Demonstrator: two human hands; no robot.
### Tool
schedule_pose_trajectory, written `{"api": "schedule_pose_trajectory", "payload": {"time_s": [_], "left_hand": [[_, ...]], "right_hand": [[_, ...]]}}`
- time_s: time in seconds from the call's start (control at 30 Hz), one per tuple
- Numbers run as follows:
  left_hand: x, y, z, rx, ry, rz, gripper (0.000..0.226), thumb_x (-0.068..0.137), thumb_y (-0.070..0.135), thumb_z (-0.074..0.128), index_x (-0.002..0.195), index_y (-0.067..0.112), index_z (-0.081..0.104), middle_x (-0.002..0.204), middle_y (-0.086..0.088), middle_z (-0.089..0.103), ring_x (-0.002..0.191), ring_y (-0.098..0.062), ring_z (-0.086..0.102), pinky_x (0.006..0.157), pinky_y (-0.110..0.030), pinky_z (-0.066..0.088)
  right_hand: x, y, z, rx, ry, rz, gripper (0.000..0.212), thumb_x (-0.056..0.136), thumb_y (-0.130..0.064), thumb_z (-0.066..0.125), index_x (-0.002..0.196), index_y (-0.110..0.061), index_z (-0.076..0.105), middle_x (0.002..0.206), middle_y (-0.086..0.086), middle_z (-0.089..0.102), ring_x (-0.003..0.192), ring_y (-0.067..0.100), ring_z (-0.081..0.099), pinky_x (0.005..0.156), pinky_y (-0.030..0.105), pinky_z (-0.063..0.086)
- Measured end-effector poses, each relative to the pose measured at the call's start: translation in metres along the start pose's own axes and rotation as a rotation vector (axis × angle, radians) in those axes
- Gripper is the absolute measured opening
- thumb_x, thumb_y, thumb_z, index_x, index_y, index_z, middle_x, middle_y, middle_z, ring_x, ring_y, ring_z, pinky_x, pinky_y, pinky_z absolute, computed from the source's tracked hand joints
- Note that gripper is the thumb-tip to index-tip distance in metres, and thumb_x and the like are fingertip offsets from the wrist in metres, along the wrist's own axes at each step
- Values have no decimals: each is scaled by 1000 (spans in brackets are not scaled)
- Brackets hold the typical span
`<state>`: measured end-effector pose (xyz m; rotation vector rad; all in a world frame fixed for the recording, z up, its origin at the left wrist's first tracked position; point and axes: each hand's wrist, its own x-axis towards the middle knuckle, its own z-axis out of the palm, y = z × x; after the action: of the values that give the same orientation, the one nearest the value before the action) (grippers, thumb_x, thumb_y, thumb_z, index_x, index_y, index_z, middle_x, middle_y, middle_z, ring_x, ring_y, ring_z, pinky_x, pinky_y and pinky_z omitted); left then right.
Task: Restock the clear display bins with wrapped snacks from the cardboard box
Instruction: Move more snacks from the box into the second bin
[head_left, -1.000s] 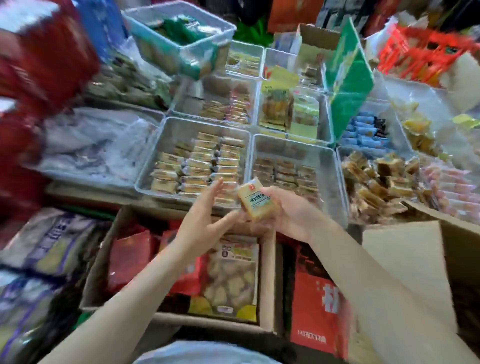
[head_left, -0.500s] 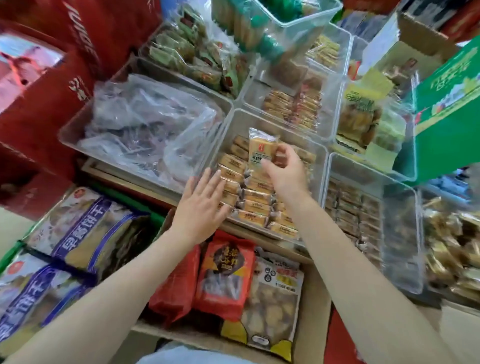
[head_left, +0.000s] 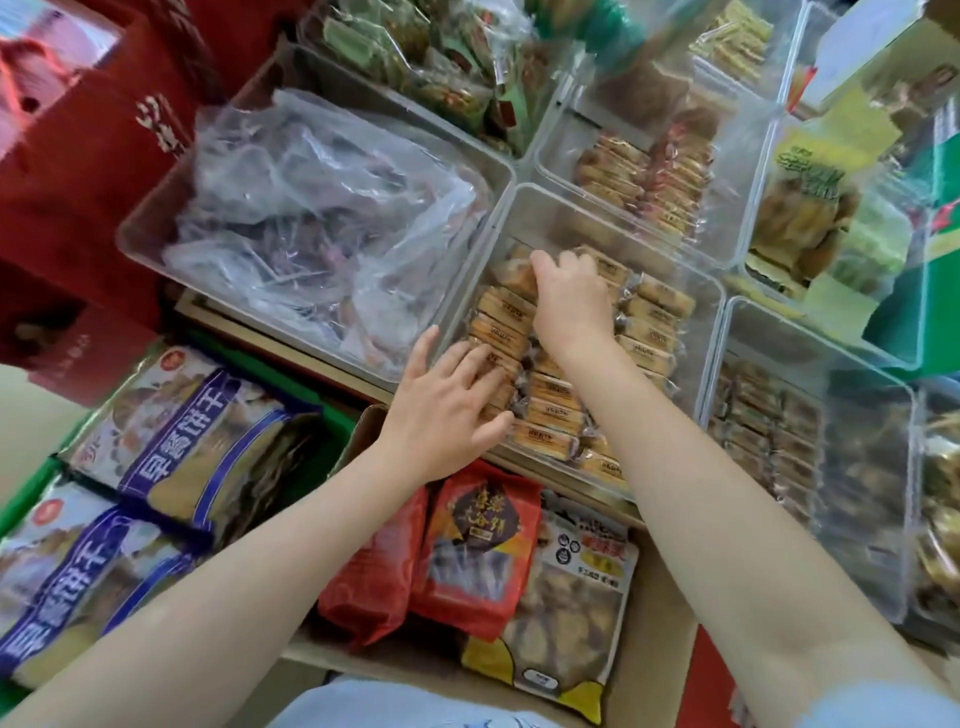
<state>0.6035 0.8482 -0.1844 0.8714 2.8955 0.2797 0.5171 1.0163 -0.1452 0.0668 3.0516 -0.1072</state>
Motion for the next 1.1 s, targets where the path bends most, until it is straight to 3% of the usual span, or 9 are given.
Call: {"api": "schedule_pose_trajectory", "payload": {"time_s": [0.2,0.37,0.5,0.6,0.77,0.87,0.93,1.0,1.1], "left_hand": [[0,1,2,12,6,-21,66,97,59,25,141,24,58,151,-6,51,144,-21,40,124,-54,2],[1,0,4,26,3,-30,64,96,58,28,139,24,59,150,-6,52,143,-21,42,124,-55,4],[1,2,5,23,28,-28,62,94,55,32,133,21,65,144,-7,58,139,-22,48,124,-54,7],[1,3,4,23,41,-29,63,93,55,30,131,19,66,144,-7,58,138,-21,49,124,-53,6],[1,3,-8,41,-141,-47,81,88,63,5,153,30,40,163,2,31,152,-14,23,122,-50,-12],[-1,5,-14,34,-213,-74,69,97,61,10,157,33,30,167,3,20,155,-14,11,122,-51,-13],[-9,22,-17,-15,-145,-92,60,101,50,20,148,25,47,163,-2,31,154,-19,19,123,-53,-8],[-24,62,-21,-155,-5,-45,59,96,47,26,128,16,65,147,-7,54,142,-27,43,121,-53,7],[-45,151,-22,-433,-6,71,57,91,49,37,118,13,72,126,-9,66,121,-32,58,108,-45,34]], "right_hand": [[0,9,5,152,-94,-77,52,94,-7,61,142,-18,42,113,13,64,112,33,52,92,45,47],[3,10,18,105,-131,-133,44,102,-10,48,146,-14,46,124,13,63,120,31,46,100,44,44],[-8,-1,35,88,-262,-158,61,107,-39,31,158,-9,20,161,14,28,147,31,25,119,45,25],[-25,1,39,-22,-267,-194,68,106,-51,17,161,-14,6,168,4,2,155,22,1,125,47,6],[-52,13,24,-225,-317,-282,60,108,-44,15,161,-18,3,168,0,-2,154,20,-8,123,51,0],[-87,26,-1,-94,-281,-311,55,107,-42,27,159,-23,22,167,-3,13,155,20,5,124,50,5],[-126,43,-21,115,-195,-266,49,105,-38,38,153,-24,38,158,-1,38,145,21,33,119,47,27],[-175,71,-44,358,-152,-177,39,104,-33,44,141,-23,54,128,-4,63,114,16,59,95,37,47],[-261,129,-76,515,-101,-26,23,102,-26,50,105,-16,71,89,-6,69,77,14,62,69,35,51]]}}
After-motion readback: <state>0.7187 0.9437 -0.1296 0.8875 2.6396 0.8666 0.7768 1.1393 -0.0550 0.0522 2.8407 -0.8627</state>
